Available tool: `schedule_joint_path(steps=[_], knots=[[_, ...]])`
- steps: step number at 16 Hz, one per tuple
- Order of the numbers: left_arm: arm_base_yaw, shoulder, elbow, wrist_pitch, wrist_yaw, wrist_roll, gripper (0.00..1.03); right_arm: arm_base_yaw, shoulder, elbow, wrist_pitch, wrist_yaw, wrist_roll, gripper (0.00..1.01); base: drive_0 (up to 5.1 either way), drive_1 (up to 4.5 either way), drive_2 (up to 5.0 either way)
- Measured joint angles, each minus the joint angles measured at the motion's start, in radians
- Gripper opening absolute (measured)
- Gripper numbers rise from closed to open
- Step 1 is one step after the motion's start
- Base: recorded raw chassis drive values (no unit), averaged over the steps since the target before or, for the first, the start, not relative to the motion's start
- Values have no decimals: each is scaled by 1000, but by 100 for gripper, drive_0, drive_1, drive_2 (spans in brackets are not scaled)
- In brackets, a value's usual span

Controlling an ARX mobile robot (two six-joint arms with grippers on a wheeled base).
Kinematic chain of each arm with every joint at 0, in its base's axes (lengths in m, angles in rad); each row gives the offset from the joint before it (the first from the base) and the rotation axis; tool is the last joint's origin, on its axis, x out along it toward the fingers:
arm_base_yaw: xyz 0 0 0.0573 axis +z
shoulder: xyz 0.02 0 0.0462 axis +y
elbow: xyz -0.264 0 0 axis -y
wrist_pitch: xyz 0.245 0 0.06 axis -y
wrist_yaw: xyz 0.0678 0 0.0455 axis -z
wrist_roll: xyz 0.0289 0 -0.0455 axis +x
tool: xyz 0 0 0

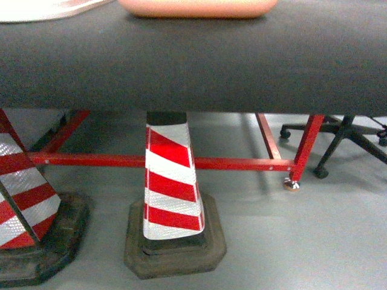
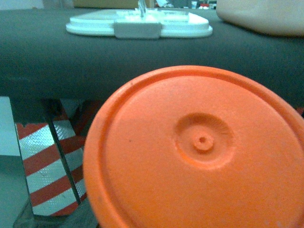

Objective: Pick capacitor and pack into box

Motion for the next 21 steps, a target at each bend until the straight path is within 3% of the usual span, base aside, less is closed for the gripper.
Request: schedule_joint_path(steps=[21], knots=[[0,0,0,1,1,3,44,0,0,0,0,1,1,98,0,0,0]])
